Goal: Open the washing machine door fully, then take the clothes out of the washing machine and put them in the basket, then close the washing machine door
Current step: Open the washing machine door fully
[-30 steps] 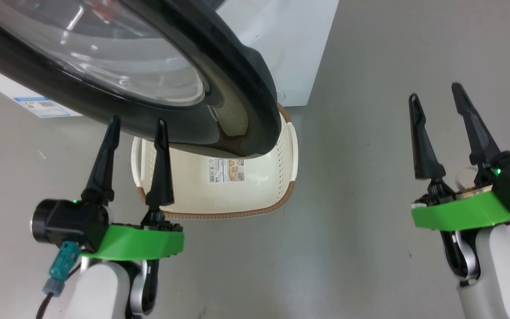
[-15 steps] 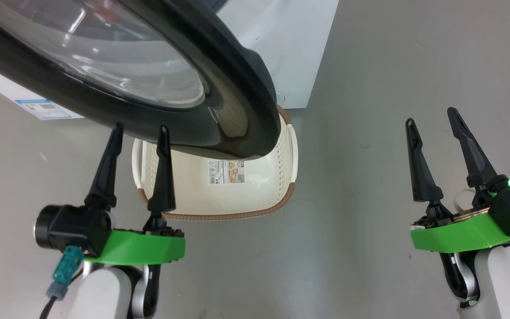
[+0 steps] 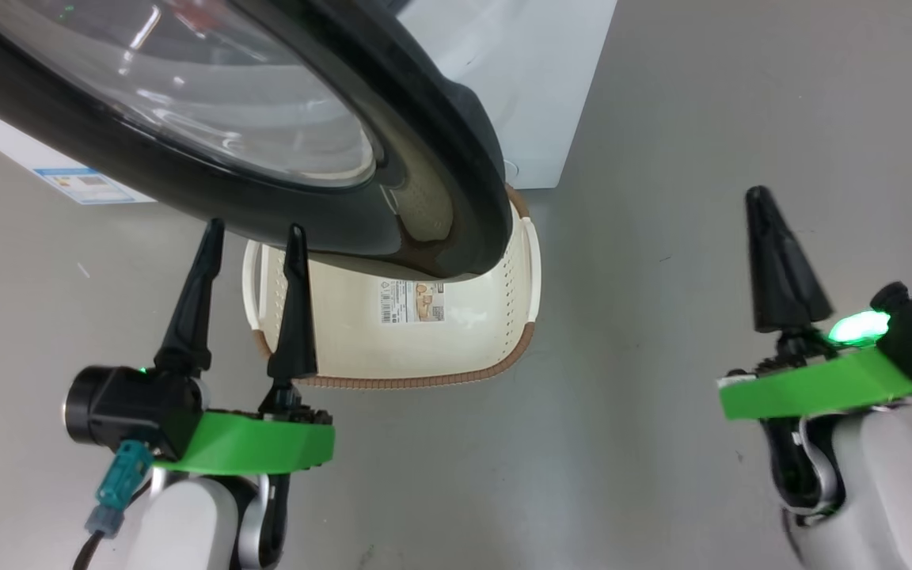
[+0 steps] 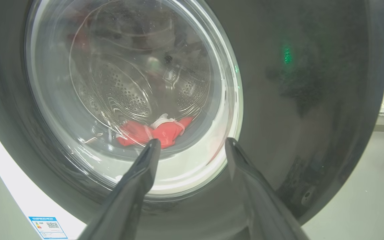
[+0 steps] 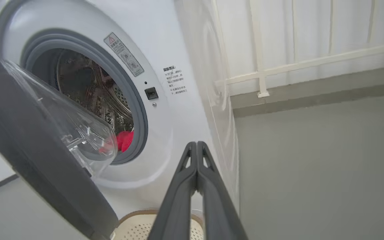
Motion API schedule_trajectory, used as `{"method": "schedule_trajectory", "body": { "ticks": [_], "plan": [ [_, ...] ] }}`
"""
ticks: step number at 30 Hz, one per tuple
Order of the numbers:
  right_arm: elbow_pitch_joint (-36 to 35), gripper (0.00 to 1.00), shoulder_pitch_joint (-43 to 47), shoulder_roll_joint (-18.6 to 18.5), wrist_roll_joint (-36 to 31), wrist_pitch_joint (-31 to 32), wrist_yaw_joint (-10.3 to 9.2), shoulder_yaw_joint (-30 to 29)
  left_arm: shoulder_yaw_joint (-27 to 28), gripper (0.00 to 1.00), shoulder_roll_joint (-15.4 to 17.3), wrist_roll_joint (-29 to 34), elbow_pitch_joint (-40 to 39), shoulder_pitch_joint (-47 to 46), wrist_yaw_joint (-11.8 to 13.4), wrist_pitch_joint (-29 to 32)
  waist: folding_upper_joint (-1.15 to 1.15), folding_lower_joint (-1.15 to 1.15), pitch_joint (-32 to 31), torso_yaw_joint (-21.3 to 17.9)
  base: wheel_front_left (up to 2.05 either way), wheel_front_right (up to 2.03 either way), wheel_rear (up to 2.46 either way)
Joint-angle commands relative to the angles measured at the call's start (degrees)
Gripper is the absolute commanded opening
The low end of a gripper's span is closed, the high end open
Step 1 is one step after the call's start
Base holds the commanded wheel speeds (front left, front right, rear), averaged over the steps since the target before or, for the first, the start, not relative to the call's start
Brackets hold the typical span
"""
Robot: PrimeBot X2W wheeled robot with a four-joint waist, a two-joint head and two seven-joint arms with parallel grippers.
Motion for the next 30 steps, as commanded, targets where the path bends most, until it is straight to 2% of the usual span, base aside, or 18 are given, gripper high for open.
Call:
{"method": "schedule_trajectory", "body": {
  "ticks": [1,7,12,22,23,30],
  "plan": [
    [0.77,0.00,-1.51,0.21,5.44,-0.30,0.26,2.23,1.53,1.00,1.01,0.09,-1.75,0.28,0.43,-0.28,0.00,0.00,0.05,0.11,0.00,0.00,0.00],
    [9.19,0.00,-10.02,0.21,21.96,-0.06,0.26,6.66,1.01,1.00,1.01,-0.33,-1.67,-0.10,0.43,-0.28,0.00,0.00,0.45,0.65,0.00,0.00,0.00],
    [11.06,0.00,-16.78,0.21,38.03,5.66,0.26,10.05,0.23,1.00,1.01,-0.75,-1.88,-0.89,0.60,-0.28,0.00,0.00,1.33,1.54,0.00,0.00,0.00],
    [10.32,0.00,-25.23,-1.19,64.14,26.03,0.26,11.28,-0.36,1.00,1.01,-0.99,-2.10,-1.49,0.82,-0.28,0.00,0.00,2.34,3.00,0.00,0.00,0.00],
    [10.32,0.00,-25.23,-1.19,64.14,26.03,0.26,11.28,-0.36,1.00,1.01,-0.99,-2.10,-1.49,0.82,-0.28,0.00,0.00,2.34,3.00,0.00,0.00,0.00],
    [12.39,0.00,-29.99,-2.16,76.34,42.61,0.26,11.63,-0.84,1.00,1.01,-1.22,-2.14,-1.92,0.95,-0.28,0.00,0.00,3.24,3.78,0.00,0.00,0.00]
  ]
}}
